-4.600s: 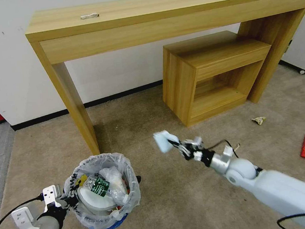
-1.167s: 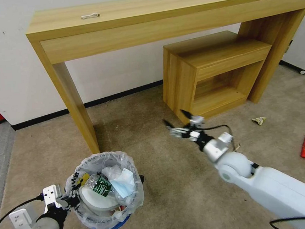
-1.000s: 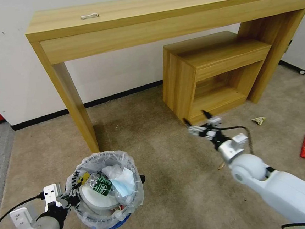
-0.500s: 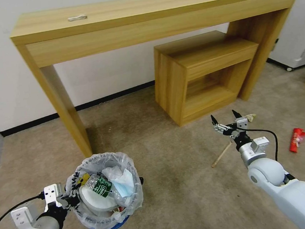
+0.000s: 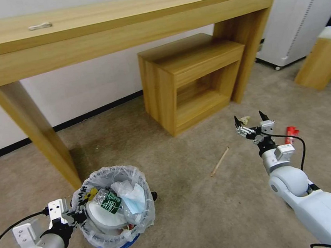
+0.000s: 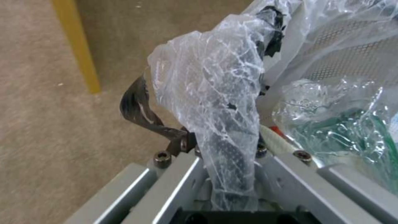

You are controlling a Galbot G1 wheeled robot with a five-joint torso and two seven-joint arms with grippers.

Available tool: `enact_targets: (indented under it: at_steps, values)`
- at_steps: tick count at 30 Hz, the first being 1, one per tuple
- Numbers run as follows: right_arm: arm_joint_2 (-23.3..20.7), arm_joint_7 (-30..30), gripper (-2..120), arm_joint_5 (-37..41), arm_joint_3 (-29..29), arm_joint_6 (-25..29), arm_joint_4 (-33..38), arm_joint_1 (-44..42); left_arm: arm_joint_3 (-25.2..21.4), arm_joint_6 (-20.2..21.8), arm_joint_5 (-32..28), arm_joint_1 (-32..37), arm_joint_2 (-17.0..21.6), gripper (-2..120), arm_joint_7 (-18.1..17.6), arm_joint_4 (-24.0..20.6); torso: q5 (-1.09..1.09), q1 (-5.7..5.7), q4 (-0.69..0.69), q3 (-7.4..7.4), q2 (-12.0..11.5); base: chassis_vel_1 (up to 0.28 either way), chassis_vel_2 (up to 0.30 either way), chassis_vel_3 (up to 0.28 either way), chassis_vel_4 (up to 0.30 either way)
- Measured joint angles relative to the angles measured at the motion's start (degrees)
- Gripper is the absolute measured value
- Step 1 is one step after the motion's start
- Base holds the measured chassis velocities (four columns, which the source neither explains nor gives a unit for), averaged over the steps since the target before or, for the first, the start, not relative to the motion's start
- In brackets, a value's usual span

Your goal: Pick up the trash bin and place the garbage on the floor into it.

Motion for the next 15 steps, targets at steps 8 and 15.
enact_targets:
  at_steps: [8,15]
  values:
    - [1.15,-0.2,100,0.09,0.02,0.72,-0.95,0.8,0.04,0.03,-0.13,0.02,0.36,1,-0.01,0.17,0.0,0.0,0.0,0.0,0.0,-0.072,-0.074,-0.087,-0.082]
    - [1.22,-0.44,100,0.52,1.76,0.78,-0.99,0.53,0.19,0.05,-0.18,0.02,0.85,1,-0.02,0.39,-0.01,0.0,0.0,0.0,0.0,-0.087,-0.088,-0.078,-0.09]
